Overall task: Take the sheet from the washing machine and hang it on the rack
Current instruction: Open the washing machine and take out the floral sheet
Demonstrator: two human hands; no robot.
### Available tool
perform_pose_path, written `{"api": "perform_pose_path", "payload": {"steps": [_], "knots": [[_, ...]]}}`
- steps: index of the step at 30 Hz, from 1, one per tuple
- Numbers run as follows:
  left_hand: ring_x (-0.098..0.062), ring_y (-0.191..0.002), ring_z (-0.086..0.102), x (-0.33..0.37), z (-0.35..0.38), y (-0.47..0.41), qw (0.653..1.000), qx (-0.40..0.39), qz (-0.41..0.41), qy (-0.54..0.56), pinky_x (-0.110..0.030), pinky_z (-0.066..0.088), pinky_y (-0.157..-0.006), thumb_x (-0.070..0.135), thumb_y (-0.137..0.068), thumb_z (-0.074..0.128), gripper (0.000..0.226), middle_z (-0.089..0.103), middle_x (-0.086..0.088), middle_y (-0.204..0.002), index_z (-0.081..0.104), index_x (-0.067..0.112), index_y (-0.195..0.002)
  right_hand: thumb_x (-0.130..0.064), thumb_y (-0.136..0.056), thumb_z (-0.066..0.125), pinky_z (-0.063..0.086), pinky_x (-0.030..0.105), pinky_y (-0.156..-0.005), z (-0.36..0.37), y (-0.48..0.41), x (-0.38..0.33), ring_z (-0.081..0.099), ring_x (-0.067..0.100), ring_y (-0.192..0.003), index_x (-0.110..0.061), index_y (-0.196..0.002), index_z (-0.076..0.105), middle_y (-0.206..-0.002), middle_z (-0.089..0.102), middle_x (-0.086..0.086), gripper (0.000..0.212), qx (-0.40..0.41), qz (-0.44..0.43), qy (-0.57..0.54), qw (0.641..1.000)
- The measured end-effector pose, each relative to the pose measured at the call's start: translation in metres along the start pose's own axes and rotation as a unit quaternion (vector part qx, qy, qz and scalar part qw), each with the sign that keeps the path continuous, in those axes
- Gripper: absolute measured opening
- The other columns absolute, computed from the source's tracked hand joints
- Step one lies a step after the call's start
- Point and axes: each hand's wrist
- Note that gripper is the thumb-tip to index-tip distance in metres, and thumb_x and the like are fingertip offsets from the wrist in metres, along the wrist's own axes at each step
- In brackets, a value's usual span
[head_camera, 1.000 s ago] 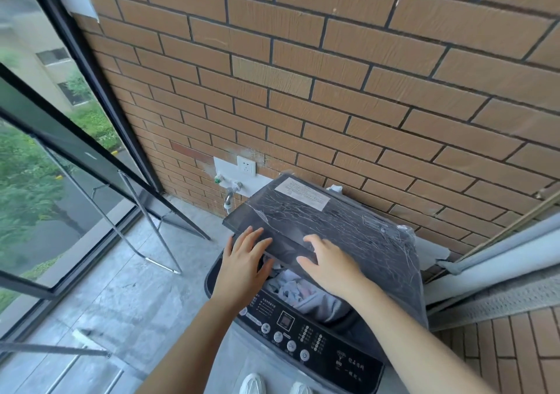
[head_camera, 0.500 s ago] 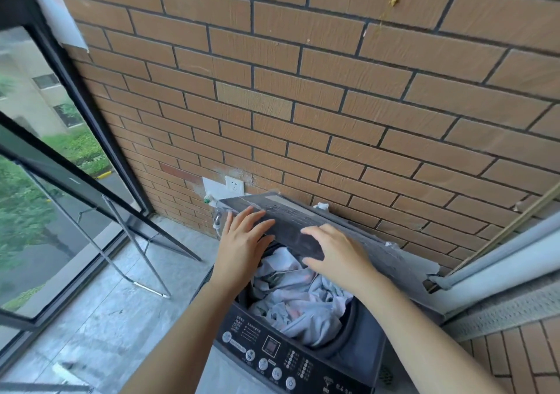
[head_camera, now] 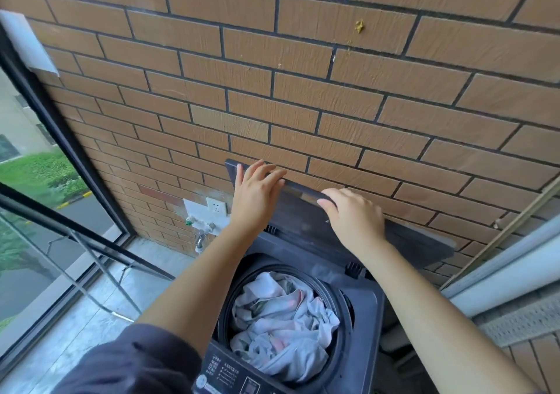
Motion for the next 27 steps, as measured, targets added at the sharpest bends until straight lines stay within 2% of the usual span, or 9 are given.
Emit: {"api": "perform_pose_path", "payload": {"steps": [4, 8, 12, 15, 18, 23, 27], "knots": [[-0.028, -0.123, 0.049, 0.002, 0.012, -0.030, 0.999, -0.021, 0.018, -0.030, -0.057, 0.024, -0.110, 0.036, -0.097, 0.036, 0.038, 0.063, 0.000, -0.118, 0.065, 0.022, -0.117, -0.047, -0.099, 0.033, 0.039, 0.031, -0.070, -0.006, -0.029, 0.016, 0.062, 0.028, -0.099, -0.033, -0.121, 0.057, -0.115, 0.065, -0.008, 0.035, -0.018, 0.011, 0.011, 1.000], [-0.025, -0.130, 0.042, 0.004, 0.024, -0.056, 0.996, -0.065, 0.030, -0.060, -0.055, 0.016, -0.113, 0.042, -0.096, 0.027, 0.047, 0.058, 0.001, -0.126, 0.058, 0.023, -0.127, -0.046, -0.100, 0.032, 0.040, 0.031, -0.072, -0.007, -0.054, 0.029, 0.062, 0.028, -0.100, -0.033, -0.121, 0.057, -0.114, 0.067, -0.007, 0.034, -0.019, 0.018, 0.016, 1.000], [-0.027, -0.135, 0.036, 0.003, 0.038, -0.075, 0.993, -0.080, 0.037, -0.078, -0.056, 0.013, -0.114, 0.036, -0.097, 0.041, 0.039, 0.054, -0.002, -0.133, 0.052, 0.023, -0.132, -0.044, -0.101, 0.032, 0.042, 0.033, -0.074, -0.006, -0.072, 0.040, 0.062, 0.029, -0.101, -0.033, -0.125, 0.055, -0.116, 0.067, -0.004, 0.035, -0.018, 0.021, 0.017, 0.999], [-0.026, -0.139, 0.029, 0.004, 0.046, -0.085, 0.989, -0.097, 0.039, -0.101, -0.056, 0.009, -0.115, 0.038, -0.097, 0.040, 0.043, 0.048, -0.002, -0.139, 0.044, 0.024, -0.138, -0.042, -0.101, 0.032, 0.043, 0.034, -0.077, -0.002, -0.083, 0.049, 0.062, 0.029, -0.103, -0.031, -0.127, 0.052, -0.116, 0.067, -0.002, 0.035, -0.006, 0.018, 0.012, 1.000], [-0.026, -0.144, 0.020, 0.003, 0.051, -0.092, 0.986, -0.114, 0.045, -0.115, -0.056, 0.007, -0.116, 0.038, -0.098, 0.039, 0.049, 0.036, -0.004, -0.149, 0.036, 0.024, -0.144, -0.038, -0.101, 0.034, 0.045, 0.034, -0.080, 0.003, -0.090, 0.057, 0.060, 0.024, -0.108, -0.029, -0.127, 0.052, -0.122, 0.064, -0.005, 0.033, 0.015, 0.007, -0.002, 1.000], [-0.029, -0.147, -0.001, -0.001, 0.061, -0.099, 0.975, -0.153, 0.047, -0.152, -0.054, 0.003, -0.117, 0.038, -0.097, 0.036, 0.059, 0.006, -0.005, -0.160, 0.015, 0.028, -0.151, -0.027, -0.100, 0.037, 0.047, 0.034, -0.081, 0.012, -0.097, 0.070, 0.054, 0.017, -0.115, -0.030, -0.129, 0.053, -0.127, 0.058, -0.009, 0.033, 0.044, -0.035, -0.026, 0.998], [-0.029, -0.147, -0.004, 0.000, 0.059, -0.106, 0.970, -0.176, 0.045, -0.159, -0.053, 0.002, -0.118, 0.029, -0.095, 0.040, 0.065, 0.002, -0.004, -0.160, 0.009, 0.029, -0.152, -0.016, -0.098, 0.043, 0.052, 0.036, -0.075, 0.016, -0.096, 0.075, 0.056, 0.018, -0.108, -0.026, -0.125, 0.060, -0.118, 0.062, -0.006, 0.034, 0.078, -0.066, -0.047, 0.994]]}}
Point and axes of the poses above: each hand's wrist, its own y-axis away from the middle knuckle, its own z-axis out of the palm, x = y × z
